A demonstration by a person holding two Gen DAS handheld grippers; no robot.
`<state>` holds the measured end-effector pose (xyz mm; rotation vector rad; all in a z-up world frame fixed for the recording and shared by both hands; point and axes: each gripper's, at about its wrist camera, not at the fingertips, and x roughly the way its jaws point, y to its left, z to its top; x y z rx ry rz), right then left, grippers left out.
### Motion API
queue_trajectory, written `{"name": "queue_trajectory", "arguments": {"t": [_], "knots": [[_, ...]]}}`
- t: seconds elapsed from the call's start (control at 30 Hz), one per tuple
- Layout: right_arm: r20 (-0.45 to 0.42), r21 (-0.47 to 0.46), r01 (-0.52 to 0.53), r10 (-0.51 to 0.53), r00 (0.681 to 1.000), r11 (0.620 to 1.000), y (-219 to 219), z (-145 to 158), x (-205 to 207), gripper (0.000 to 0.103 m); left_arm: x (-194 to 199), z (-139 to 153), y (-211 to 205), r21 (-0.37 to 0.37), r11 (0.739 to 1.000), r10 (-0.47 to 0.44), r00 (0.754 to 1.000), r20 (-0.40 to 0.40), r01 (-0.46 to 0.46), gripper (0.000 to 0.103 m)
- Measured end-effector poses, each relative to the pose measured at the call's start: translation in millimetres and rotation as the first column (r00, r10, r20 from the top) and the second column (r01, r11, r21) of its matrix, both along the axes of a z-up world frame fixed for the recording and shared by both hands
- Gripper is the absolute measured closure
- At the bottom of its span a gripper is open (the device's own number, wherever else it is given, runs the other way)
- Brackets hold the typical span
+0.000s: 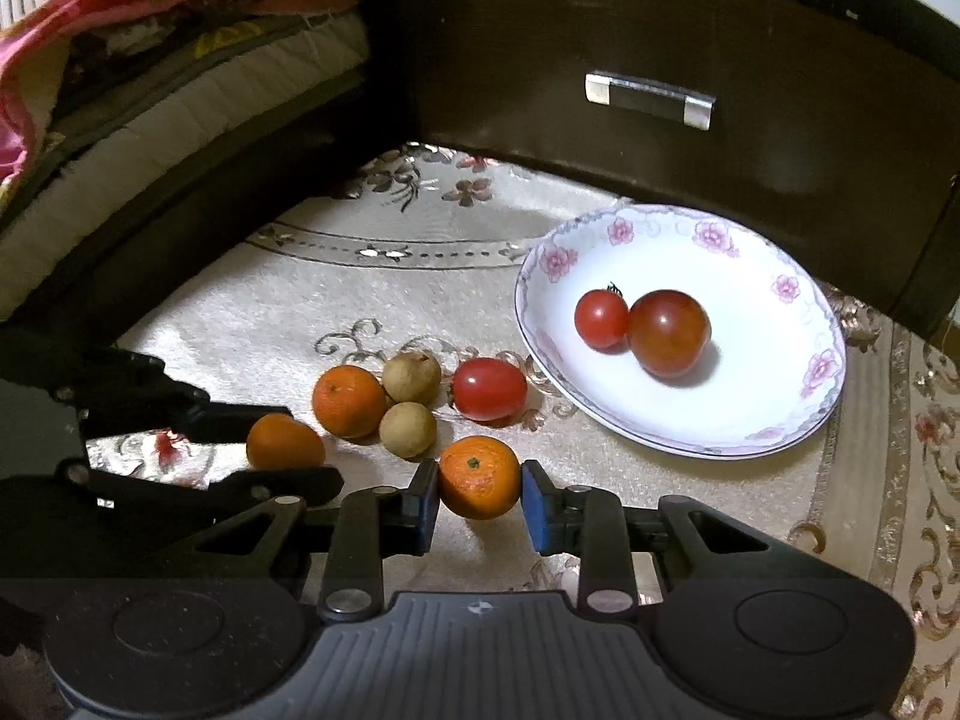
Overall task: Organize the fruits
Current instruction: 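Carry both mandarins over the white bowl and open both grippers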
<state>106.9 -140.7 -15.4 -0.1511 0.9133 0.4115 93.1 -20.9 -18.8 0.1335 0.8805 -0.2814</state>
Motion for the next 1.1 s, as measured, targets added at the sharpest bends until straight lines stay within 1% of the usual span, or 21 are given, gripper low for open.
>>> {"name": "queue_trajectory", "arguments": {"t": [0.17,0.4,0.5,0.57,0.83,1.03,1.1], "knots": [[0.019,-0.018,0.013,-0.012,1.0,1.0,-5.8,12.4,-9.3,0.077,-0.8,12.9,-5.3,0.006,1.0,-0.009,1.0,0.026,0.009,0.065],[0.048,-0.025,0.067,-0.066,0.997,0.997,-21.4,36.1,-16.7,0.077,5.3,27.2,-21.5,-0.001,0.999,-0.039,0.998,0.051,0.039,0.065],[0.051,-0.023,0.076,-0.074,0.996,0.997,-24.1,41.3,-17.4,0.077,9.1,31.5,-30.5,0.011,0.999,-0.051,0.997,0.063,0.05,0.065],[0.061,-0.038,0.088,-0.086,0.994,0.995,-24.5,43.6,-16.2,0.077,13.2,33.9,-31.4,0.006,0.999,-0.05,0.997,0.065,0.05,0.065],[0.063,-0.008,0.142,-0.141,0.988,0.99,-35.6,46.9,0.7,0.077,37.1,37.3,-45.0,0.032,0.998,-0.05,0.996,0.074,0.047,0.065],[0.058,0.024,0.189,-0.19,0.98,0.982,-47.4,37.7,13.5,0.076,54.8,30.5,-57.8,0.065,0.997,-0.057,0.996,0.071,0.052,0.065],[0.044,0.033,0.205,-0.206,0.978,0.978,-51.0,33.8,18.7,0.076,59.5,28.5,-60.4,0.072,0.996,-0.054,0.996,0.07,0.049,0.065]]}}
